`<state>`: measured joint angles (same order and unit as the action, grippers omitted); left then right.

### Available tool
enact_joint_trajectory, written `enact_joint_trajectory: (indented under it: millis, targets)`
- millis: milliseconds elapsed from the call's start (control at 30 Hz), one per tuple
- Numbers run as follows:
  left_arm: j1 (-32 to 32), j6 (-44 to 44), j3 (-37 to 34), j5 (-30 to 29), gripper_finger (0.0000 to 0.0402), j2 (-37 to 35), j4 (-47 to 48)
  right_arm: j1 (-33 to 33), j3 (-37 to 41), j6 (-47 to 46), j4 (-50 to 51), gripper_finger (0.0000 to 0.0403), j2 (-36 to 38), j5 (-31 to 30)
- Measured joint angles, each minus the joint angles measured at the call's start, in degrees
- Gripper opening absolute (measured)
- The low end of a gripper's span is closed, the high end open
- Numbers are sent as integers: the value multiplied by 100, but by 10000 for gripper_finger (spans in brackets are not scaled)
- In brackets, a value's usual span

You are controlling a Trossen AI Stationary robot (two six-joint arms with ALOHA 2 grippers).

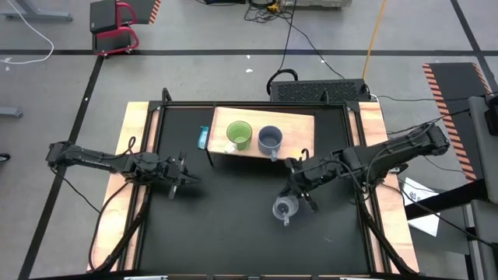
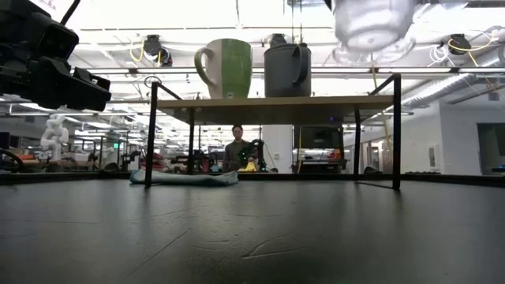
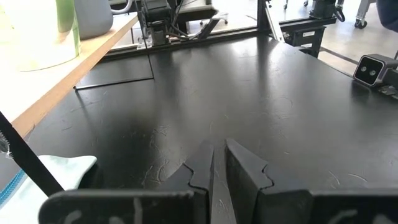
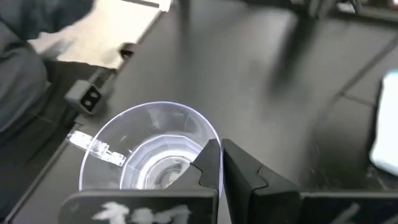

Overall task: Stack small to large cups/mugs on shelf
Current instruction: Put the transparent cup on the shelf

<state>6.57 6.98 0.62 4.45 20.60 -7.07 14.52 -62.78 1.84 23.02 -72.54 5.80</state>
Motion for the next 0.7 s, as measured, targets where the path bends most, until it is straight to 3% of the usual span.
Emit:
enact_joint_trajectory:
  millis: [333, 700]
  targets:
    - [0, 1, 0, 0, 42, 2, -2, -477, 0, -266, 529, 0, -8, 26]
    - [0, 2, 0, 0, 42, 2, -4, -480, 0, -230, 558, 0, -8, 37]
